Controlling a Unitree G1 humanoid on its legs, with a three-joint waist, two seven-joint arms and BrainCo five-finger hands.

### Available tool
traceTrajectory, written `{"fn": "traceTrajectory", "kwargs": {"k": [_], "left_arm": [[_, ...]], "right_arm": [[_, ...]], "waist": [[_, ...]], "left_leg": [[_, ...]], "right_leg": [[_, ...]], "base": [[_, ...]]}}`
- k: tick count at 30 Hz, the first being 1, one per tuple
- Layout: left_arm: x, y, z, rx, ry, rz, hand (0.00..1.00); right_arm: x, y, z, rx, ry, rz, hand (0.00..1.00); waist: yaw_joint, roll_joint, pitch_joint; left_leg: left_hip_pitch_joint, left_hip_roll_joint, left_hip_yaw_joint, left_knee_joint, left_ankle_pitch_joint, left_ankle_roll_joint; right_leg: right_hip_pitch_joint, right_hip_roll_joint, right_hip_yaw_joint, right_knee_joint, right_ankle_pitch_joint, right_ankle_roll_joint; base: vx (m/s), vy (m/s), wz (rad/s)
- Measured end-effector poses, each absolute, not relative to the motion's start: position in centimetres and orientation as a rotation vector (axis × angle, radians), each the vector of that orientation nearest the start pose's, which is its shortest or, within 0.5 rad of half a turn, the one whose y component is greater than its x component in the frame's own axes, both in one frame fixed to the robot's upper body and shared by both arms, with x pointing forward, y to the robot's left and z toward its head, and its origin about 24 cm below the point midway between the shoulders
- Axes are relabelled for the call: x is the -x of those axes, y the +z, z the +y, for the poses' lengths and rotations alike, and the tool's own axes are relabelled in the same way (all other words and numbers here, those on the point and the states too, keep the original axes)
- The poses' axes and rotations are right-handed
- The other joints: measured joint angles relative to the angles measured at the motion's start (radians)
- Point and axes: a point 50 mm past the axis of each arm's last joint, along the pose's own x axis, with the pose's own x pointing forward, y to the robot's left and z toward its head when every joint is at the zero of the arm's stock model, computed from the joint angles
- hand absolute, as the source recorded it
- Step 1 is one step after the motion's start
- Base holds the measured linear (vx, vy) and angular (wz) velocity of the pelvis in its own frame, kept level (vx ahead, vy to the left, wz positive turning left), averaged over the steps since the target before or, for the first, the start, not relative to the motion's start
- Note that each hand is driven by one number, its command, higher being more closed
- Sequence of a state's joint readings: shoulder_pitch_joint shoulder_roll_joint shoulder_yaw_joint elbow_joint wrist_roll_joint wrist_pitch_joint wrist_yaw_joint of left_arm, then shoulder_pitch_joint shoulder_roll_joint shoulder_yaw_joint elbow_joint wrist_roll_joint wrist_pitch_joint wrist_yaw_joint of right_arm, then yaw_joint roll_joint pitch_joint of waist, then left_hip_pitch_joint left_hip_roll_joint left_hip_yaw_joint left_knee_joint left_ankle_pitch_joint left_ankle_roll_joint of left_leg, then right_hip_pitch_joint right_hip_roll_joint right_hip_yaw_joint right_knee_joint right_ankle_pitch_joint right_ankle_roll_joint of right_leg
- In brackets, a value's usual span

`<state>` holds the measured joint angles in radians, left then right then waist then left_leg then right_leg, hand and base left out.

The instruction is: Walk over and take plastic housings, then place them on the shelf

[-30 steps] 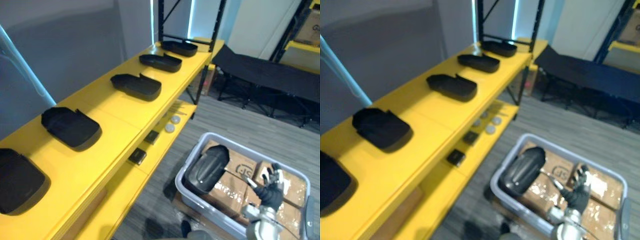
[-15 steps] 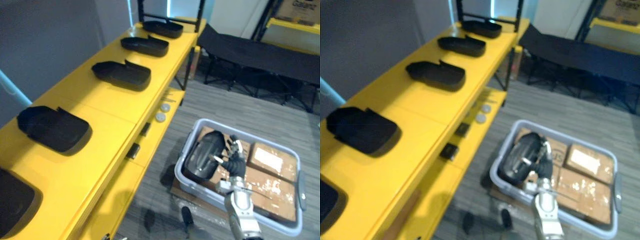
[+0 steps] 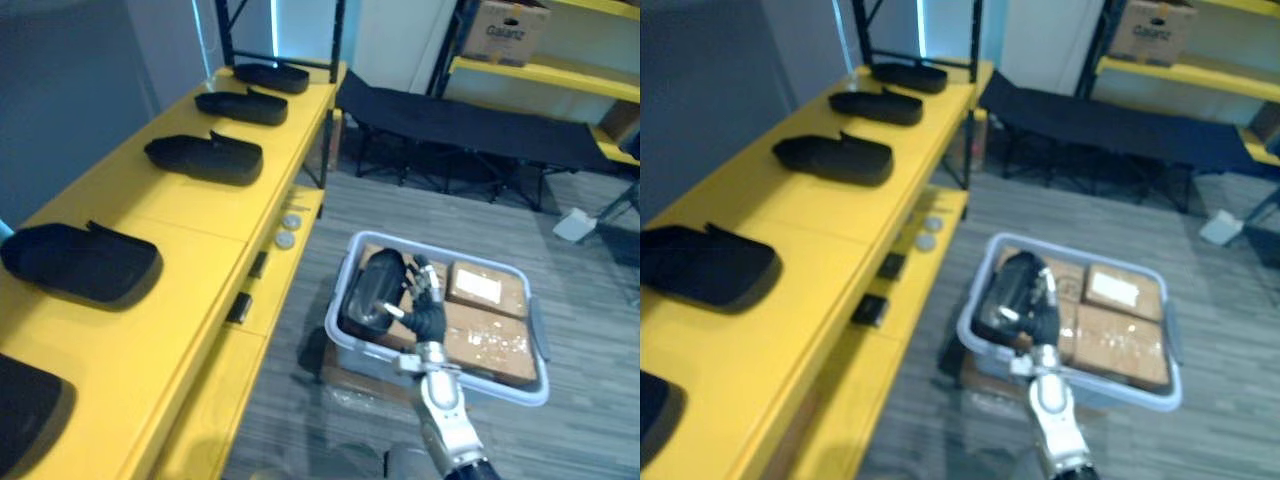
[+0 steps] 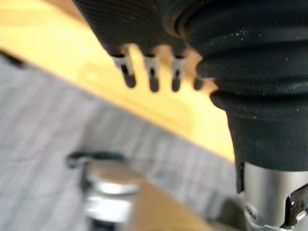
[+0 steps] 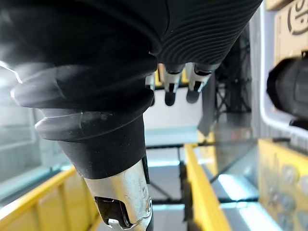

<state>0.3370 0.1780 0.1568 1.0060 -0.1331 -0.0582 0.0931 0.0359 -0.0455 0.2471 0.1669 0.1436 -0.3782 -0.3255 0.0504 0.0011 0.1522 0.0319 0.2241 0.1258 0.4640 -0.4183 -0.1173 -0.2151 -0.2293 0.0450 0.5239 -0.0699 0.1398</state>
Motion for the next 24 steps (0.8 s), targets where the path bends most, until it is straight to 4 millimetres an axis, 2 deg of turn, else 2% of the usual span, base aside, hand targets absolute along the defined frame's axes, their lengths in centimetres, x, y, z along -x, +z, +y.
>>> {"fn": "traceTrajectory", "kwargs": {"k": [1,2,3,4,5,6,7,9,11,12,13,14,16,20,21,23,24], "left_arm": [[1.1,-15.8,24.7,-0.029,0.496,1.266,0.00],[1.3,-15.9,24.5,-0.024,0.505,1.275,0.00],[0.6,-16.3,23.2,0.022,0.513,1.270,0.00],[0.1,-16.7,21.5,0.068,0.531,1.271,0.00],[0.3,-16.8,21.1,0.075,0.536,1.284,0.00],[0.6,-16.8,20.9,0.071,0.531,1.295,0.00],[1.1,-16.9,20.6,0.059,0.507,1.309,0.00],[1.4,-17.0,19.5,0.068,0.499,1.316,0.00],[0.8,-16.9,19.1,0.064,0.472,1.281,0.00],[0.1,-16.8,18.8,0.066,0.448,1.239,0.00],[-0.1,-16.7,19.2,0.059,0.441,1.216,0.00],[-0.4,-16.5,19.5,0.053,0.438,1.191,0.00],[-1.4,-16.2,20.1,0.015,0.401,1.139,0.00],[-3.1,-15.5,20.8,-0.084,0.291,1.068,0.00],[-3.8,-15.3,20.9,-0.090,0.268,1.037,0.00],[-5.1,-14.9,21.0,-0.086,0.264,0.993,0.00],[-6.0,-14.8,21.0,-0.073,0.263,0.970,0.00]], "right_arm": [[-23.4,2.2,-12.3,-0.139,-0.130,-0.100,0.00],[-23.3,2.0,-12.5,-0.133,-0.135,-0.084,0.00],[-23.0,1.5,-13.9,-0.101,-0.157,-0.052,0.00],[-22.7,1.2,-15.5,-0.071,-0.185,-0.033,0.00],[-21.9,0.7,-17.0,-0.054,-0.234,-0.001,0.00],[-20.4,-0.1,-19.2,-0.053,-0.309,0.048,0.00],[-19.0,-0.6,-20.9,-0.062,-0.371,0.076,0.00],[-18.3,-0.1,-21.9,-0.061,-0.400,0.060,0.00],[-18.5,0.0,-21.9,-0.057,-0.390,0.066,0.00],[-18.6,-0.3,-22.0,-0.053,-0.390,0.081,0.00],[-18.4,-0.7,-22.0,-0.058,-0.399,0.104,0.00],[-18.3,-1.0,-21.9,-0.067,-0.411,0.117,0.00],[-18.4,-1.8,-22.1,-0.070,-0.437,0.150,0.00],[-20.9,-2.6,-22.8,-0.116,-0.511,0.176,0.00],[-22.3,-2.1,-23.1,-0.125,-0.532,0.155,0.00],[-24.9,-0.5,-24.0,-0.154,-0.574,0.097,0.00],[-26.9,1.1,-24.9,-0.160,-0.606,0.051,0.00]], "waist": [[-0.006,-0.021,-0.008],[-0.009,-0.030,-0.013],[-0.014,-0.004,-0.019],[-0.027,0.048,-0.010],[-0.052,0.066,-0.003],[-0.078,0.062,0.005],[-0.090,0.058,0.008],[-0.094,0.068,0.002],[-0.092,0.072,-0.001],[-0.086,0.075,0.004],[-0.077,0.061,0.007],[-0.075,0.055,0.005],[-0.063,0.026,0.016],[-0.031,-0.002,0.033],[-0.017,-0.004,0.039],[-0.006,0.000,0.071],[0.005,0.005,0.105]], "left_leg": [[-0.004,0.002,0.018,-0.002,0.002,-0.026],[-0.014,0.003,0.025,0.000,0.005,-0.037],[-0.041,0.032,0.021,-0.001,0.018,-0.059],[-0.068,0.066,0.006,0.000,0.052,-0.048],[-0.083,0.070,-0.010,0.005,0.100,-0.010],[-0.106,0.066,-0.002,0.026,0.175,0.047],[-0.099,0.054,0.022,0.012,0.198,0.042],[-0.079,0.006,0.025,-0.088,0.200,0.009],[-0.087,-0.048,0.023,-0.193,0.221,-0.021],[-0.085,-0.083,0.011,-0.254,0.252,-0.011],[-0.066,-0.090,0.014,-0.277,0.266,-0.025],[-0.060,-0.108,0.003,-0.301,0.277,-0.014],[-0.050,-0.142,-0.009,-0.334,0.298,0.002],[-0.063,-0.160,-0.012,-0.330,0.302,0.009],[-0.082,-0.165,-0.022,-0.314,0.301,0.011],[-0.123,-0.167,-0.039,-0.277,0.292,0.016],[-0.148,-0.168,-0.059,-0.243,0.283,0.018]], "right_leg": [[0.022,-0.015,-0.025,-0.095,0.036,0.080],[0.025,-0.015,-0.032,-0.136,0.014,0.100],[0.040,0.011,-0.056,-0.213,-0.026,0.097],[0.048,0.049,-0.083,-0.256,0.002,0.071],[0.059,0.056,-0.103,-0.282,0.013,0.057],[0.092,0.048,-0.129,-0.317,0.021,0.042],[0.129,0.037,-0.138,-0.343,0.029,0.028],[0.155,0.036,-0.138,-0.397,0.051,0.016],[0.155,0.042,-0.129,-0.448,0.086,0.013],[0.161,0.048,-0.132,-0.473,0.102,0.015],[0.171,0.037,-0.140,-0.496,0.106,0.018],[0.186,0.017,-0.186,-0.516,0.107,0.018],[0.200,-0.026,-0.253,-0.519,0.120,0.032],[0.205,-0.041,-0.266,-0.530,0.144,0.045],[0.200,-0.041,-0.270,-0.540,0.155,0.048],[0.198,-0.042,-0.291,-0.553,0.173,0.051],[0.196,-0.041,-0.297,-0.555,0.183,0.053]], "base": [[-0.01,-0.376,-0.53],[0.02,-0.461,-0.64],[0.01,-0.449,-0.40],[0.02,-0.486,-0.14],[0.02,-0.424,0.40],[0.05,-0.398,0.48],[0.04,-0.316,0.33],[0.01,-0.183,-0.17],[-0.02,-0.051,-0.24],[-0.05,0.027,-0.10],[-0.06,0.037,0.05],[-0.06,0.072,0.21],[-0.02,0.083,0.31],[0.01,0.044,0.09],[0.00,0.018,0.17],[-0.03,0.026,0.26],[-0.08,0.034,0.36]]}}
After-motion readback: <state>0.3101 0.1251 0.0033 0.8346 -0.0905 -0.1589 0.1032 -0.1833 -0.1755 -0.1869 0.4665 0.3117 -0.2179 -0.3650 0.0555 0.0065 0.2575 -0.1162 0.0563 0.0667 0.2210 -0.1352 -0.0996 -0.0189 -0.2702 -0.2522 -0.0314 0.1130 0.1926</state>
